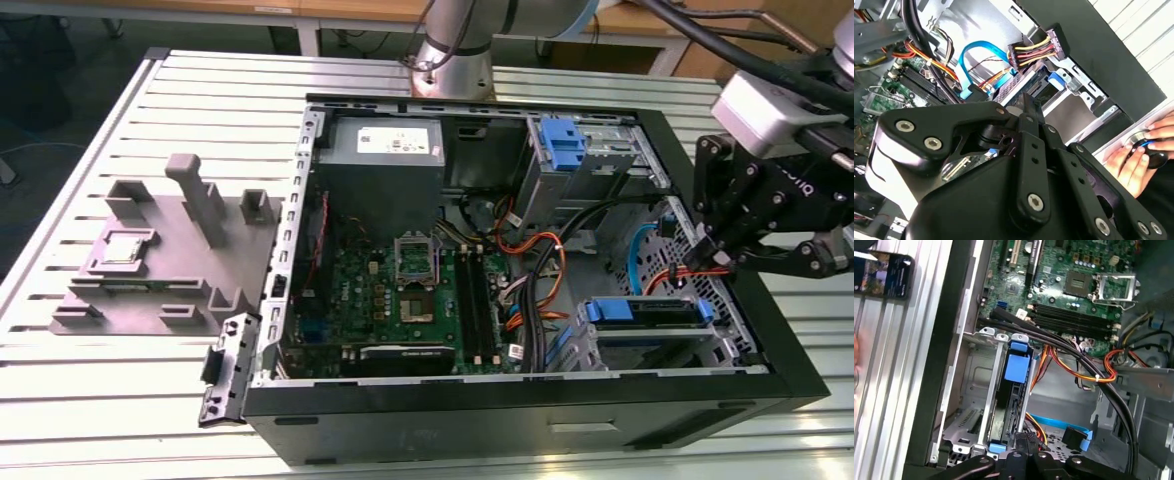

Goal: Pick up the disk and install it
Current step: 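Insert the first disk wire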

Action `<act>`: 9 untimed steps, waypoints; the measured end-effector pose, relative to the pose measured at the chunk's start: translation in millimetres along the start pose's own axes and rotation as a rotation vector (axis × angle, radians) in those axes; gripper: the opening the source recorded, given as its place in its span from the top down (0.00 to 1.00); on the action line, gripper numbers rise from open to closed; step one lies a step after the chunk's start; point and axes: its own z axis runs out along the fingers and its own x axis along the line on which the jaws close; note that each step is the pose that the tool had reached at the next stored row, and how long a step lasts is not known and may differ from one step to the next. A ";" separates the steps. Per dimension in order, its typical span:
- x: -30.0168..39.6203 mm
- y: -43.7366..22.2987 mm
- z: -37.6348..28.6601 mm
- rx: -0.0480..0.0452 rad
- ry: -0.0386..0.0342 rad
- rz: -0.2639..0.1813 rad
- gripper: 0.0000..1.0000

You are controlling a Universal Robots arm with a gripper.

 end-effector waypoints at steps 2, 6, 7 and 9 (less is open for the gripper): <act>-0.3 -0.2 -0.6 0.0000 -0.0001 -0.001 0.90; -1.0 -0.5 -5.5 0.0000 0.0000 -0.002 0.90; -1.1 -0.5 -6.1 0.0001 0.0000 -0.002 0.90; -1.1 -0.6 -6.1 0.0003 0.0001 -0.017 0.90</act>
